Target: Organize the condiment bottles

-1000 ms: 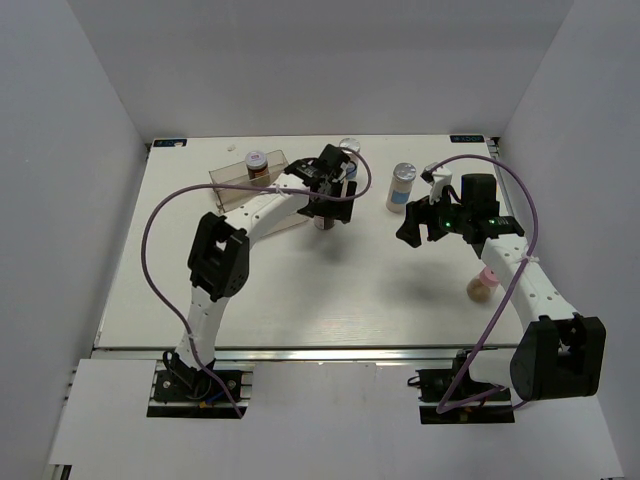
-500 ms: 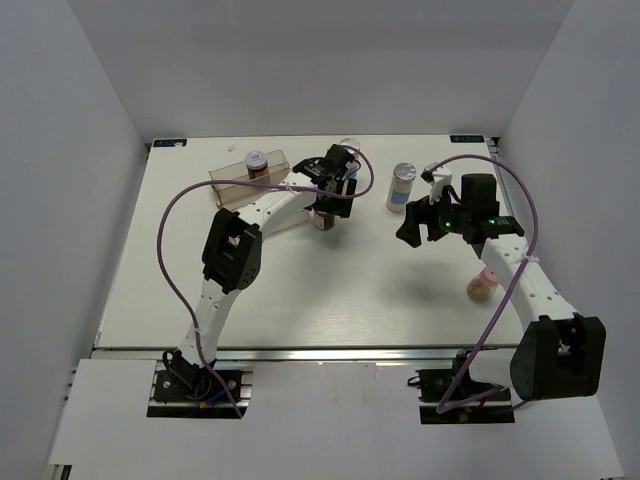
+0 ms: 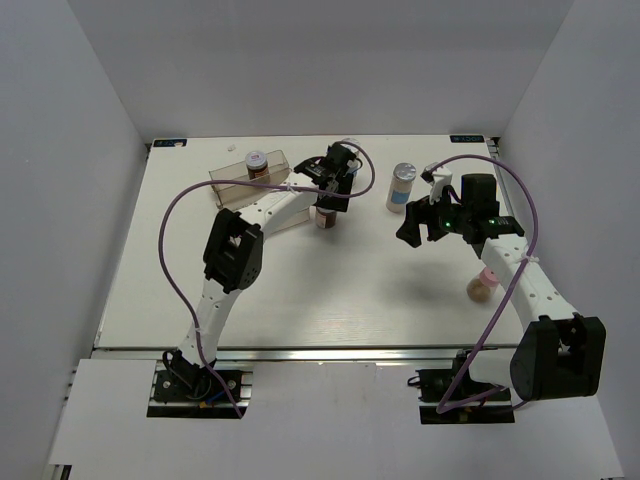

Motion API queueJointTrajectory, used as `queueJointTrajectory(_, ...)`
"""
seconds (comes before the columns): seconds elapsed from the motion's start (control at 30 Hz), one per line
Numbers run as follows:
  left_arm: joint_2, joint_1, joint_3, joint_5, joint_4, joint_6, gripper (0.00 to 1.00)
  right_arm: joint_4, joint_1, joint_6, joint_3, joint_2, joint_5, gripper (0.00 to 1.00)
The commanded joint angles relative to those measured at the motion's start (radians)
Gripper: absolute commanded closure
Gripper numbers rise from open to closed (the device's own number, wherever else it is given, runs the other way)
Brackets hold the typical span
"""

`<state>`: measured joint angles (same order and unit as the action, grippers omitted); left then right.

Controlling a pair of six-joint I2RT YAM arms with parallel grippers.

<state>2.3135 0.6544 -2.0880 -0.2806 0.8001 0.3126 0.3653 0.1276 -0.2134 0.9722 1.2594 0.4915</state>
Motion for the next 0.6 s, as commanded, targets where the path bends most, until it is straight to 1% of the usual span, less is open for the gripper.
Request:
queueJointTrajectory(0.0, -0.075, -0.001, -0.026, -0.011, -0.035, -0.004, 0.70, -0.025, 0.004, -0.004, 0.003, -0.008, -0.005, 0.11)
queueJointTrajectory(0.03, -0.083, -0.001, -0.035, -0.009, -0.032, -0.004, 0.76, -0.023, 0.004, -0.007, 0.003, -0.005, -0.005, 0.11)
queueJointTrajectory(0.07, -0.101, -0.001, -0.040, -0.002, -0.029, -0.004, 0.85, -0.022, 0.006, -0.010, 0.003, -0.006, -0.005, 0.12)
queueJointTrajectory(0.1, -0.112, -0.001, -0.043, 0.000, -0.022, -0.003, 0.89, -0.020, 0.004, -0.018, 0.005, -0.008, -0.004, 0.15)
queueJointTrajectory(0.17, -0.162, -0.006, -0.038, 0.004, -0.021, 0.000, 0.95, -0.014, 0.004, -0.032, 0.003, -0.012, 0.018, 0.20)
queueJointTrajectory(0.2, -0.184, -0.010, -0.030, 0.009, -0.024, 0.005, 0.98, -0.012, 0.004, -0.047, 0.000, -0.017, 0.034, 0.32)
queueJointTrajectory(0.23, -0.207, -0.028, -0.020, 0.015, -0.027, 0.009, 0.99, -0.014, 0.004, -0.056, -0.006, -0.018, 0.070, 0.39)
queueJointTrajectory(0.27, -0.256, -0.042, 0.012, 0.038, -0.042, 0.026, 1.00, -0.015, 0.004, -0.063, -0.009, -0.025, 0.087, 0.56)
queueJointTrajectory(0.3, -0.284, -0.083, 0.031, 0.056, -0.050, 0.039, 1.00, -0.016, 0.004, -0.073, -0.013, -0.025, 0.102, 0.66)
queueJointTrajectory(0.37, -0.333, -0.133, 0.084, 0.096, -0.068, 0.072, 1.00, -0.019, 0.004, -0.075, -0.017, -0.025, 0.125, 0.91)
queueJointTrajectory(0.4, -0.377, -0.184, 0.098, 0.127, -0.082, 0.082, 1.00, -0.019, 0.004, -0.076, -0.017, -0.019, 0.127, 1.00)
queueJointTrajectory(0.57, -0.453, -0.305, 0.132, 0.155, -0.082, 0.095, 1.00, -0.015, 0.004, -0.076, -0.006, 0.001, 0.121, 1.00)
